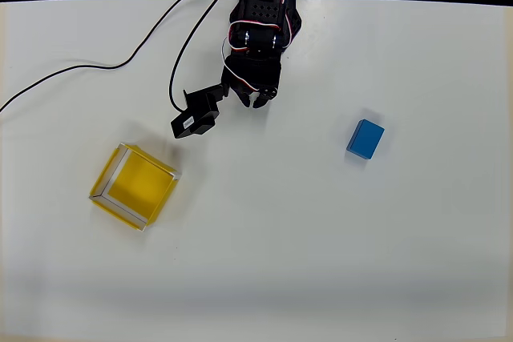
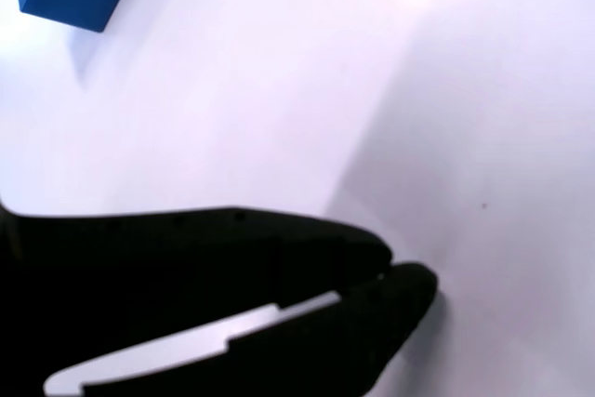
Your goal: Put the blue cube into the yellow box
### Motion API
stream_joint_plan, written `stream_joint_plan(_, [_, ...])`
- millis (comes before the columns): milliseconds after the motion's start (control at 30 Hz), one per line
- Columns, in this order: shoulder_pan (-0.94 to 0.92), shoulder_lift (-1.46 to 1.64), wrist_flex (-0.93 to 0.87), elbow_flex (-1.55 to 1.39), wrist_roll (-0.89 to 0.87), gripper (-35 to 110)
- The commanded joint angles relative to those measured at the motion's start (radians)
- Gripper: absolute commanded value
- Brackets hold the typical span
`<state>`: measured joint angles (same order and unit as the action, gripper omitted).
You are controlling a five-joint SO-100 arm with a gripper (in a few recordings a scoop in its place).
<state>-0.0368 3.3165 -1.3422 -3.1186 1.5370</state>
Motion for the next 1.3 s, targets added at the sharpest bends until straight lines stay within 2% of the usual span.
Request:
stream_joint_plan(0, [0.026, 0.028, -0.017, -0.026, 0.115, 0])
stream_joint_plan(233, [0.035, -0.11, 0.123, 0.081, 0.124, 4])
stream_joint_plan(567, [0.149, -0.563, 0.178, 0.652, -0.141, 32])
stream_joint_plan(667, [0.189, -0.689, 0.167, 0.796, -0.221, 36])
stream_joint_plan(933, [0.336, -0.997, 0.074, 1.127, -0.445, 39])
stream_joint_plan(1267, [0.509, -1.333, 0.04, 1.344, -0.741, 39])
